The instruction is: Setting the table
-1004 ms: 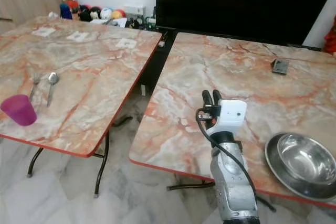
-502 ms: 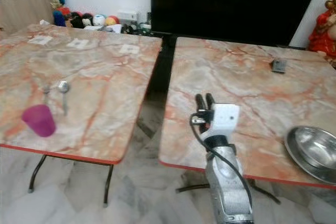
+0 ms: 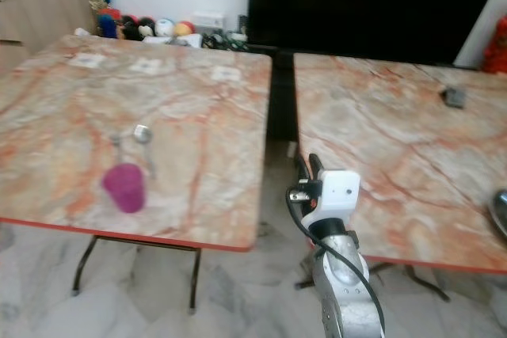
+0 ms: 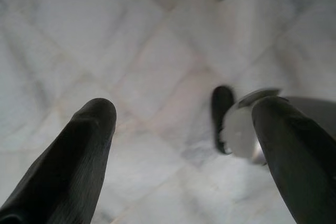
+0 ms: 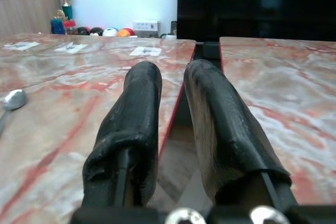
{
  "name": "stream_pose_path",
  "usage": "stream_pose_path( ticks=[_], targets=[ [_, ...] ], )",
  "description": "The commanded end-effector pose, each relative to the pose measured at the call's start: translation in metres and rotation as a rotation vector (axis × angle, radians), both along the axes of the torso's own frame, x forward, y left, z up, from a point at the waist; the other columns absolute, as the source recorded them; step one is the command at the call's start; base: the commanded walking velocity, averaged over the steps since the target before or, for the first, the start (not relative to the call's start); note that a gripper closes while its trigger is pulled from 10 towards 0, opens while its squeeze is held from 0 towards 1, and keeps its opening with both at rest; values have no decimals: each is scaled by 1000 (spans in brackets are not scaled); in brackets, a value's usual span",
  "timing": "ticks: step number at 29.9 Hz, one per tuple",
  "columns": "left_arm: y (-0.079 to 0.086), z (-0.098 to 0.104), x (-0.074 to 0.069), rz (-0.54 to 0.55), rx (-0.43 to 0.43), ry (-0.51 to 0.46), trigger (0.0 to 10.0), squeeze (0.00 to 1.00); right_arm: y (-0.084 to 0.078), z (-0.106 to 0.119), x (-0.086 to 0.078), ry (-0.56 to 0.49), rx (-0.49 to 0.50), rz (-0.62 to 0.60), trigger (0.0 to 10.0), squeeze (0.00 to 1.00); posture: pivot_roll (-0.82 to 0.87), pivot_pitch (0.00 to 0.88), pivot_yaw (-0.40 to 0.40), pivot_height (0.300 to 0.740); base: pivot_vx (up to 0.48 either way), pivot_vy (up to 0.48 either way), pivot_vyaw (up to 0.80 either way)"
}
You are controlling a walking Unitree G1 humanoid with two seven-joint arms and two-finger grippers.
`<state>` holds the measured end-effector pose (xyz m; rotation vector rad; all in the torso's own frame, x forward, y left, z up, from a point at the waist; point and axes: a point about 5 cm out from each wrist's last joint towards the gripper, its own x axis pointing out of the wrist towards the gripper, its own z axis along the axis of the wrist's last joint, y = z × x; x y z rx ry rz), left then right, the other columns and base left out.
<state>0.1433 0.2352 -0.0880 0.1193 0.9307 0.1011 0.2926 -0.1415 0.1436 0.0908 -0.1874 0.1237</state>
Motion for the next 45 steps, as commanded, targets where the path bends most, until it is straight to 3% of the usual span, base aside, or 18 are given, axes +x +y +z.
stream_pose_path(
  ticks=[1,6,23,34,40,45],
  targets=[
    [-9,-4,-5,-5,-23,20,10000,0,-15,-10,-5,49,-14,-49,10000,0,-11,73,-36,740,0,0,0],
    [-8,-4,-5,-4,-22,20,10000,0,-21,-27,-11,115,-34,-69,10000,0,-9,78,-37,740,0,0,0],
    [-9,-4,-4,-6,-25,17,10000,0,-24,-108,-28,431,-84,56,10000,0,-3,84,-36,740,0,0,0],
    [-11,-4,-4,-9,-28,15,10000,0,-24,-135,-35,522,-76,100,10000,0,-1,86,-36,740,0,0,0],
    [-11,-4,-4,-7,-28,15,10000,0,-30,-166,-49,667,-40,56,10000,0,-1,85,-35,740,0,0,0],
    [-11,-4,-4,-5,-28,15,10000,0,-33,-197,-72,846,-31,34,10000,0,3,86,-30,740,0,0,0]
  ],
)
